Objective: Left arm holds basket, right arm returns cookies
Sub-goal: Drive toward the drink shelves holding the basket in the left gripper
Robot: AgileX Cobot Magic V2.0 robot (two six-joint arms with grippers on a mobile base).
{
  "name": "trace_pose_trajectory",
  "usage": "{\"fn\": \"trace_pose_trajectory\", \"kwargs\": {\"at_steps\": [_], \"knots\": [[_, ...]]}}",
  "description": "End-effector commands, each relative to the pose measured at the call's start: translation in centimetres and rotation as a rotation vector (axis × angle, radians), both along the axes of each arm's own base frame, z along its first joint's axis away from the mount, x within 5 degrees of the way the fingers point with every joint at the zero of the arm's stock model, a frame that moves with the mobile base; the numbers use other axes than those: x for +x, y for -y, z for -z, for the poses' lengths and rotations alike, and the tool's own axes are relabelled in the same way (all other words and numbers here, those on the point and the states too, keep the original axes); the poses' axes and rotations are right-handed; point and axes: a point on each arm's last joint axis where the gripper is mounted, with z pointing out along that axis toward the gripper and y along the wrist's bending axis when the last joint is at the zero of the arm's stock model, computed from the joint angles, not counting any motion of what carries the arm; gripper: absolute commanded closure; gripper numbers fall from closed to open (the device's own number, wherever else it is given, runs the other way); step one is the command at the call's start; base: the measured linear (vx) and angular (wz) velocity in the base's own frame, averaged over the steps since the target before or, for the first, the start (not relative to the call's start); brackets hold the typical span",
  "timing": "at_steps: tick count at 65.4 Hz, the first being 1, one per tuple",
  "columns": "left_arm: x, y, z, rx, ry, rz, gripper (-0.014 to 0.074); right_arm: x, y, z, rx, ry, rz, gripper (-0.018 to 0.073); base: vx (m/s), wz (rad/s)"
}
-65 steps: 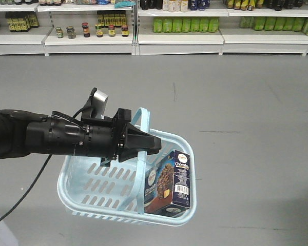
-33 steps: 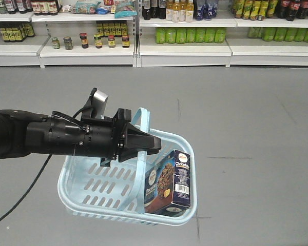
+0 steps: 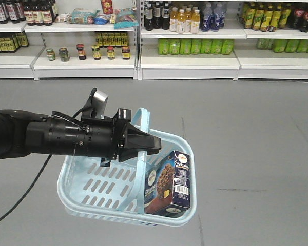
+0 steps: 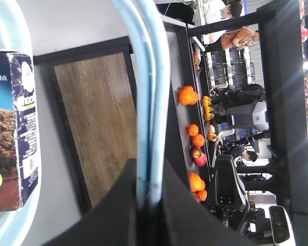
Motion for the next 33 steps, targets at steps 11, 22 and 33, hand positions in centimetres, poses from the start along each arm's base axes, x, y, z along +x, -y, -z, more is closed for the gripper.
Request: {"fn": "trace_pose_trajectory", "kwargs": {"at_steps": [11,22,33], "knots": [[-0.38,0.15,-3.86,-0.163,0.052,-0.014,0.0599,-0.07,-0.02,-0.06,0.000,0.065,-0.002,0.0565,0.43,-0.03],[-0.38,0.15,-3.85,-0.163,0.052,-0.013,0.0599,-0.07,-0.02,-0.06,0.000,0.065,-0.002,0.0565,0.43,-0.03],[-0.38,0.15,-3.86,-0.164,0.051,-0.014,0.0599,-0.07,-0.02,-0.06,0.000,0.065,-0.002,0.0565,0.43,-0.02]]}}
